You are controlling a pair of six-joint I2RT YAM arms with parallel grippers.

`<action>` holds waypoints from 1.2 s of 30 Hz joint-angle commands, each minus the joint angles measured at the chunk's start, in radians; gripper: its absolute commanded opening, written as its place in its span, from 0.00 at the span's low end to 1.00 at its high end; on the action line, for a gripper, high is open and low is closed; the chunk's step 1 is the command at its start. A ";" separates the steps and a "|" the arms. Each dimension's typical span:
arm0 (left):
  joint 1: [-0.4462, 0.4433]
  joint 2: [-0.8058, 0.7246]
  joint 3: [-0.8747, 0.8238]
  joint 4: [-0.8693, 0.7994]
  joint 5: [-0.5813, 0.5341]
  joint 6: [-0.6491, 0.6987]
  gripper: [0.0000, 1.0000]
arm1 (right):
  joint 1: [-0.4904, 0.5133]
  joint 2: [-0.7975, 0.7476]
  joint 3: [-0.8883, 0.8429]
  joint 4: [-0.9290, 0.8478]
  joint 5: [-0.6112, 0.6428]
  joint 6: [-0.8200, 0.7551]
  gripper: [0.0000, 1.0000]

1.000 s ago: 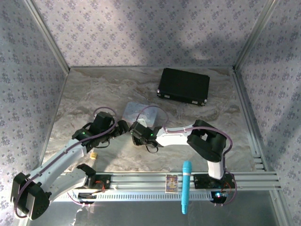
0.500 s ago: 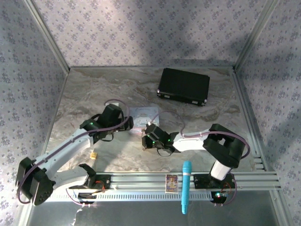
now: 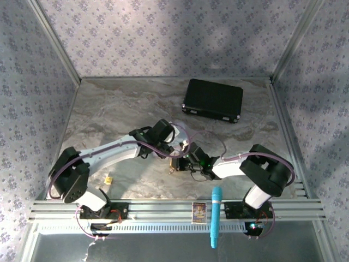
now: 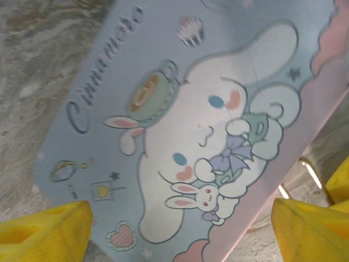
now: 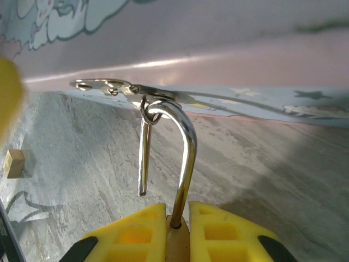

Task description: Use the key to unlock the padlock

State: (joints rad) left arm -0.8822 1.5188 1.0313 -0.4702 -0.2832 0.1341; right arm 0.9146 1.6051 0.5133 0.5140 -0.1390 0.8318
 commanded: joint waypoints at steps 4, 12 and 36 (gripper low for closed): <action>-0.028 0.078 -0.002 -0.025 -0.033 0.088 0.68 | -0.038 -0.003 -0.048 -0.017 -0.018 0.083 0.02; -0.063 0.185 0.000 -0.091 -0.062 -0.032 0.35 | -0.047 0.060 -0.103 0.171 -0.018 0.274 0.00; -0.126 0.248 -0.038 -0.084 -0.034 -0.001 0.29 | -0.168 0.148 -0.159 0.577 0.097 0.578 0.00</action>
State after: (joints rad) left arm -0.9997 1.6794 1.0595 -0.3580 -0.4477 0.1314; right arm 0.7834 1.7222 0.3676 1.0031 -0.1242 1.3209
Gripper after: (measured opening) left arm 0.298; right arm 0.106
